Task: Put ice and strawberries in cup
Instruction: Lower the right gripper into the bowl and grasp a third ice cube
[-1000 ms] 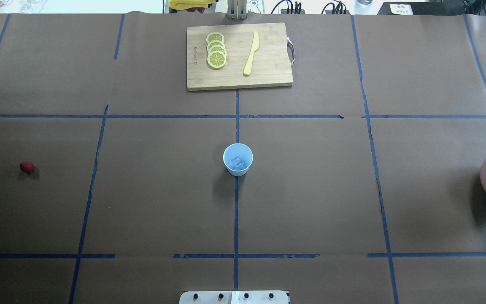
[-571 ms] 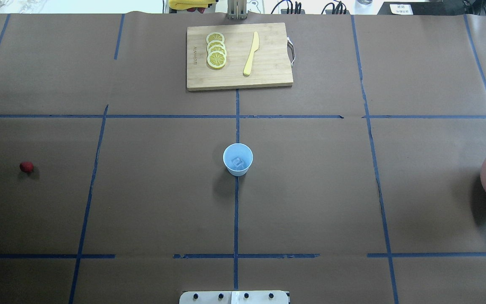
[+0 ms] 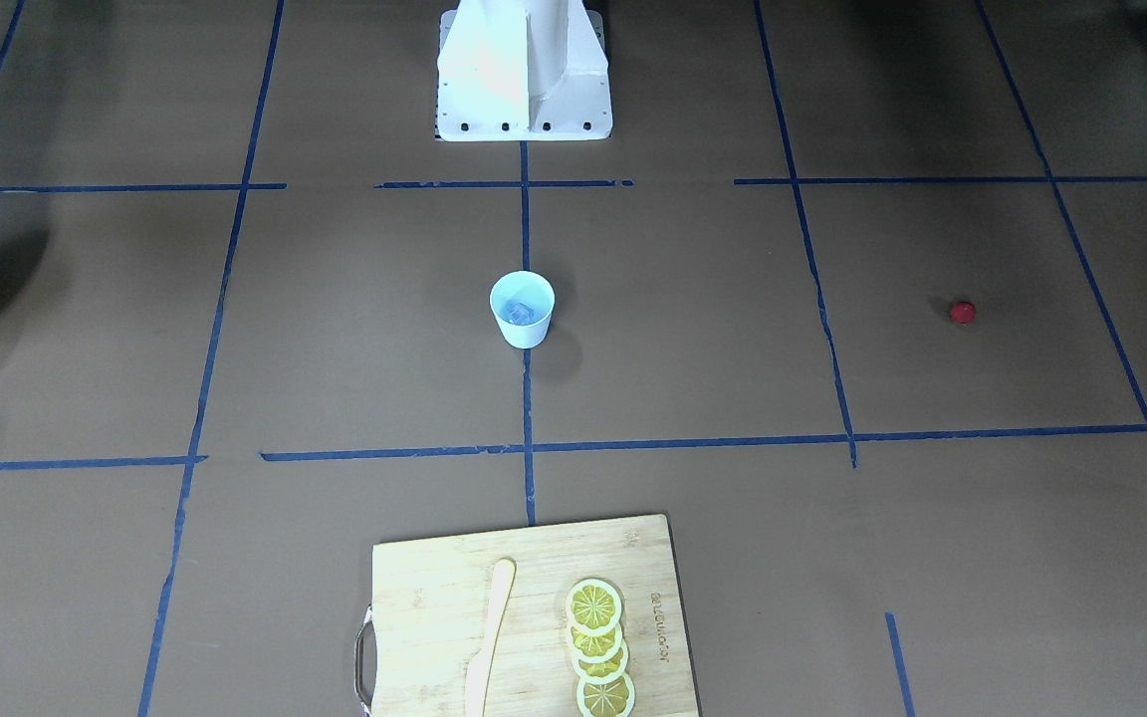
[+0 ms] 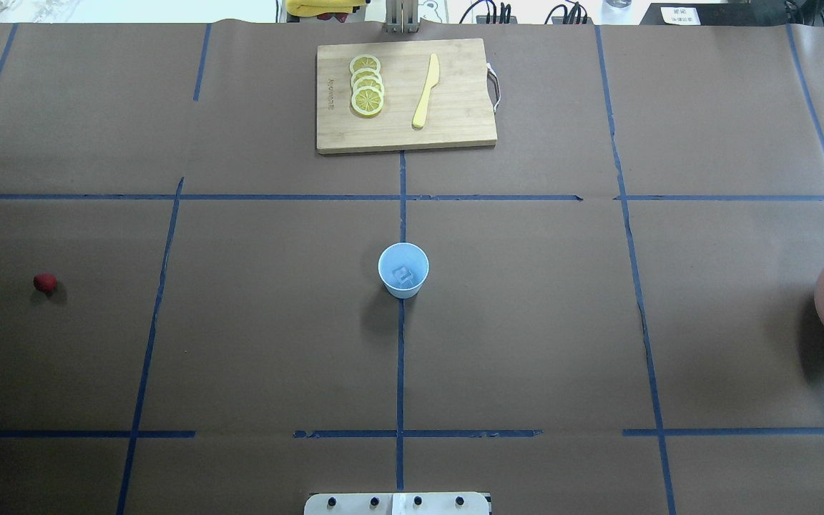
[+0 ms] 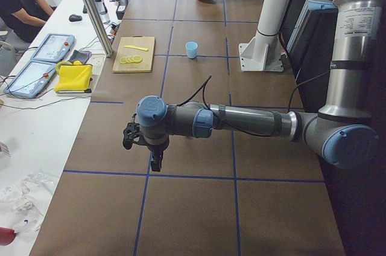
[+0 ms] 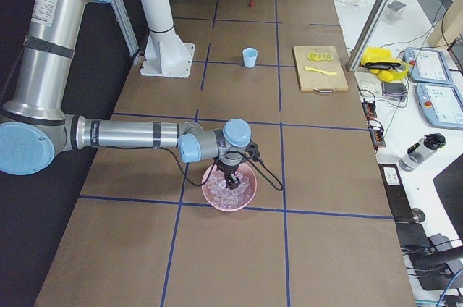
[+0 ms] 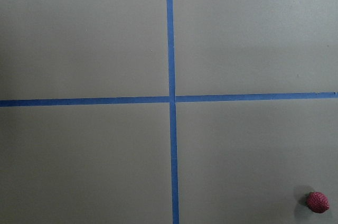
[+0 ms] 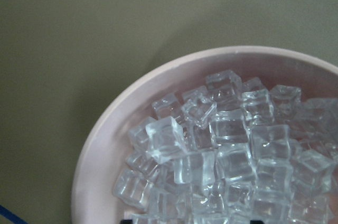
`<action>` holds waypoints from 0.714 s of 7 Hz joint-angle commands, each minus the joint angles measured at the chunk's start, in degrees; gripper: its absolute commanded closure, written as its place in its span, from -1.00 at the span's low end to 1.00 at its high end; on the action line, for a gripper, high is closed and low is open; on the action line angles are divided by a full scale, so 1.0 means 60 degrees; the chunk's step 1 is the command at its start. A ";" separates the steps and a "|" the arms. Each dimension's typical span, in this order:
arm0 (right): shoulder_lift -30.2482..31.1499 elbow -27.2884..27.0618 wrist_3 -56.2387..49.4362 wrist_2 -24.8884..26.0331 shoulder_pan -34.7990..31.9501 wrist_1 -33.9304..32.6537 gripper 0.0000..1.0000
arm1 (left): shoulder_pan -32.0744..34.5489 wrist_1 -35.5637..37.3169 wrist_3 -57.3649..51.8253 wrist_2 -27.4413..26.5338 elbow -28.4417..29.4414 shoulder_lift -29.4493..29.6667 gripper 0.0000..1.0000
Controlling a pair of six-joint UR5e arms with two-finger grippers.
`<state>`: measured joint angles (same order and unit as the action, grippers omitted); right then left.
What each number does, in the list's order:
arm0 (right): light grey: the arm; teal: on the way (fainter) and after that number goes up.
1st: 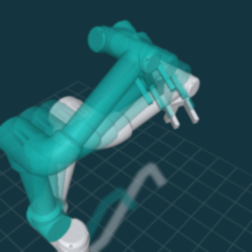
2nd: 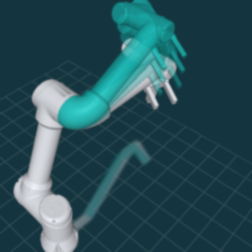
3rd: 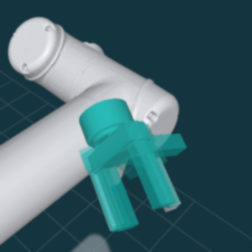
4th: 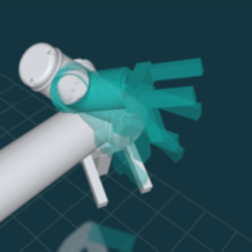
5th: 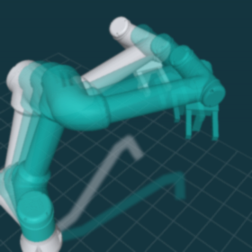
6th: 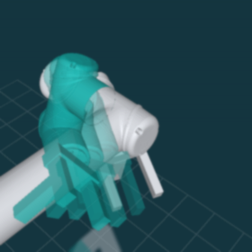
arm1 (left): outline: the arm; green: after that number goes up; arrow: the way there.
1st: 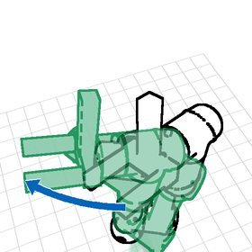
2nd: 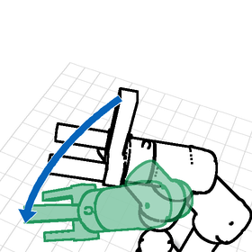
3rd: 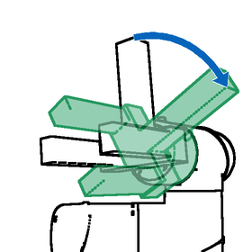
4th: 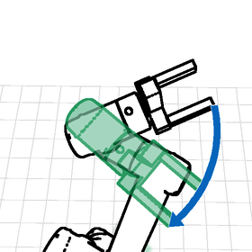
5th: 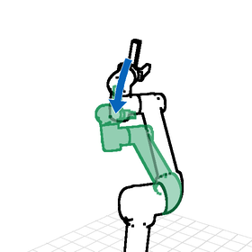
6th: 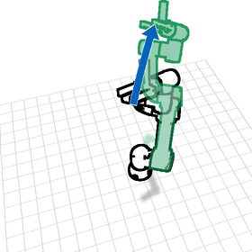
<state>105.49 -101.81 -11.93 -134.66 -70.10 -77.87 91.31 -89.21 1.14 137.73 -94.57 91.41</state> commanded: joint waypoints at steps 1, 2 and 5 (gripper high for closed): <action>0.0011 0.0107 -0.0004 0.0001 0.0008 0.0000 -0.54 | -0.0013 0.0000 0.0000 0.0000 0.0000 0.0000 -1.00; 0.0011 0.0180 -0.0019 0.0045 0.0008 0.0000 -0.48 | -0.0013 0.0000 0.0000 0.0000 0.0000 0.0000 -1.00; 0.0084 0.0240 -0.0004 0.0031 -0.0007 -0.0014 -0.32 | -0.0013 -0.0014 0.0000 0.0015 -0.0029 0.0000 -1.00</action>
<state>105.81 -100.46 -11.98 -134.41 -70.13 -77.93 91.29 -89.23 1.14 137.80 -94.66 91.41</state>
